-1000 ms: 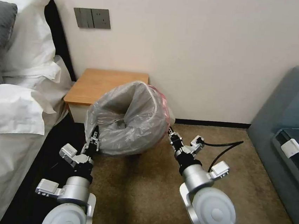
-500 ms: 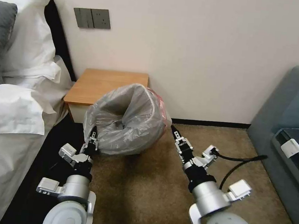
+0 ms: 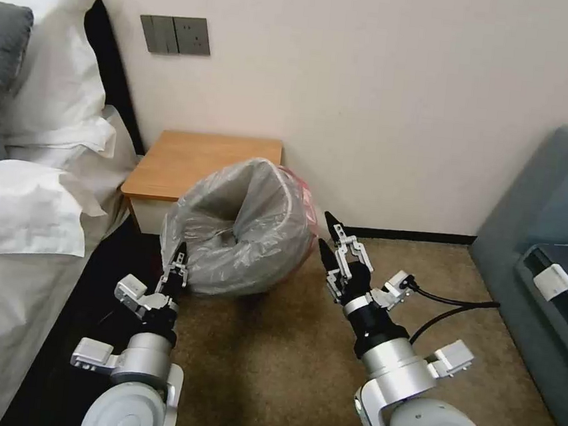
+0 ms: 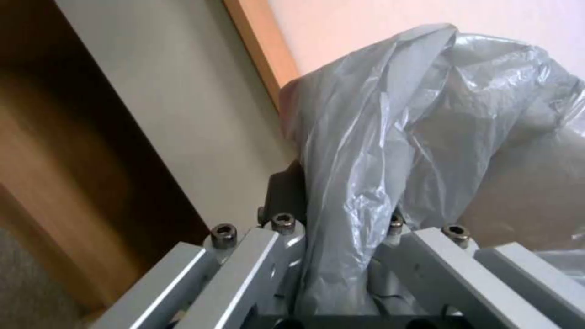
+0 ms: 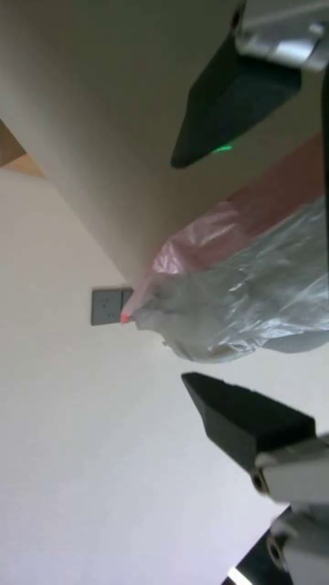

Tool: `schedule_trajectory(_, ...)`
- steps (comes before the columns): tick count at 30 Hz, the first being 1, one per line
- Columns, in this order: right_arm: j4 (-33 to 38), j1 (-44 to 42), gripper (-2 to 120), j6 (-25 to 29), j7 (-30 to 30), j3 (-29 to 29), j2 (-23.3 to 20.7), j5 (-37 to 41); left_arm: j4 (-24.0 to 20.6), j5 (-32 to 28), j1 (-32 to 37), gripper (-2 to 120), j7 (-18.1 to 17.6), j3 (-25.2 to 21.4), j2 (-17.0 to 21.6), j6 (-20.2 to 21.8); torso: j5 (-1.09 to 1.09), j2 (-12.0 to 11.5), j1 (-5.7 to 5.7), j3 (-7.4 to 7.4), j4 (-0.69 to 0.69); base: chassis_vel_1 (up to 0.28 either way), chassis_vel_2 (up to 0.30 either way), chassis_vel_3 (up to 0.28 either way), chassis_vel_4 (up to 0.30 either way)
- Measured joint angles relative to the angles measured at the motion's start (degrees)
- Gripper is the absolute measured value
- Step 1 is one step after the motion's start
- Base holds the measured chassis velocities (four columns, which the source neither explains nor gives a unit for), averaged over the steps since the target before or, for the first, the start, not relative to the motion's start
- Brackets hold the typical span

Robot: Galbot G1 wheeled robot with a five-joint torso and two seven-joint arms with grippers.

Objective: Pick up the garbage bag from the table and place it over the trash can.

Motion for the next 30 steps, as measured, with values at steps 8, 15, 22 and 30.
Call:
schedule_trajectory(8, -0.6, 0.28, 100, -0.77, -2.33, -0.29, -0.19, -0.96, -0.72, -0.81, 0.17, 8, -0.34, 0.02, 0.13, 0.82, 0.0, 0.0, 0.0, 0.0, 0.0, 0.0, 0.0, 0.0, 0.0)
schedule_trajectory(15, 0.27, 0.7, 93, -0.89, -2.92, -0.58, -0.45, -1.77, 0.01, -0.15, 0.21, 8, -0.4, 0.18, 0.07, 1.17, 0.0, 0.0, 0.0, 0.0, 0.0, 0.0, 0.0, 0.0, 0.0)
schedule_trajectory(22, -0.24, 1.83, 68, -0.98, -3.89, -1.08, -1.17, -2.47, 0.1, 0.23, 0.2, 8, -0.4, 0.35, -0.11, 1.54, 0.0, 0.0, 0.0, 0.0, 0.0, 0.0, 0.0, 0.0, 0.0)
schedule_trajectory(30, -1.57, 2.82, 36, -0.7, -3.8, -1.22, -1.77, -3.44, 0.22, 0.42, 0.14, 8, -0.03, 0.29, -0.19, 1.5, 0.0, 0.0, 0.0, 0.0, 0.0, 0.0, 0.0, 0.0, 0.0)
